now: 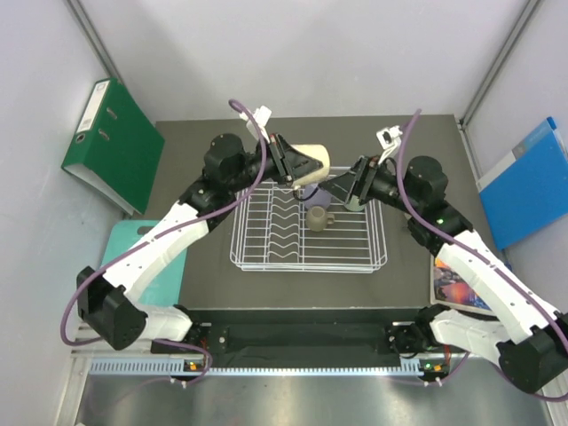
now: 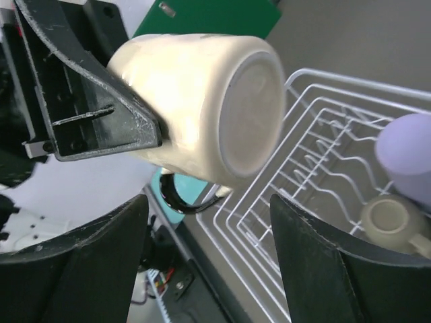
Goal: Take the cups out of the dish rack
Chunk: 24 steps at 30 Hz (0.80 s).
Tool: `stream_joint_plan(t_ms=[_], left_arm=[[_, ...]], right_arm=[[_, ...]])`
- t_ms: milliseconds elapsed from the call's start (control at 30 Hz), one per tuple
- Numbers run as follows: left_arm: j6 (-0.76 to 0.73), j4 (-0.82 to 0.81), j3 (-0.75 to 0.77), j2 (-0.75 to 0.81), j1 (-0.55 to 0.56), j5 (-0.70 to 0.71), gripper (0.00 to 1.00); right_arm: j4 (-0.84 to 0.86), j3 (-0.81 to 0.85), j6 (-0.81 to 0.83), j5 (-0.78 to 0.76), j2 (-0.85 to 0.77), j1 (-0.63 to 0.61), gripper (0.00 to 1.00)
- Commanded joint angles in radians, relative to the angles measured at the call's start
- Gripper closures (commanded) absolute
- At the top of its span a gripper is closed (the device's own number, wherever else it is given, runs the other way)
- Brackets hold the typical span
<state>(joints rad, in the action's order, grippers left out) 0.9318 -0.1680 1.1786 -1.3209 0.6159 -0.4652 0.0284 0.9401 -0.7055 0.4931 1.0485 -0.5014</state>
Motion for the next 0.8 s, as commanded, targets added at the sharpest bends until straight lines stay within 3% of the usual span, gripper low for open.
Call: stream_joint_plan(t_ms=[0,133,367,533,767], left_arm=[[-0.236,0.314,0.203,0.000,-0.001,0.133,1.00],[-0.320,0.558,0.311,-0.037,-0.018,0.325,1.00],[-0.389,1.071,0.591,-0.216,-0.145,0.683,1.00],[-0.438,1.131,0.618,-0.287,-0.248,0.808,1.00],[-0.508,1.162,0.625,-0.420,-0.324,0.869,1.00]], right_arm=[[-0.172,0.095,0.124,-0.194,-0.041,-0.003,0.27],[-0.339,0.153,0.178,-0.425,-0.027,-0.003,0.28],[-0.539,0.246,0.241,-0.597,0.031,-0.002,0.32],[-0.550,0.229,0.255,-0.617,0.018,-0.003,0.33],[-0.558,0.212,0.265,-0.608,-0.002,-0.003,0.33]])
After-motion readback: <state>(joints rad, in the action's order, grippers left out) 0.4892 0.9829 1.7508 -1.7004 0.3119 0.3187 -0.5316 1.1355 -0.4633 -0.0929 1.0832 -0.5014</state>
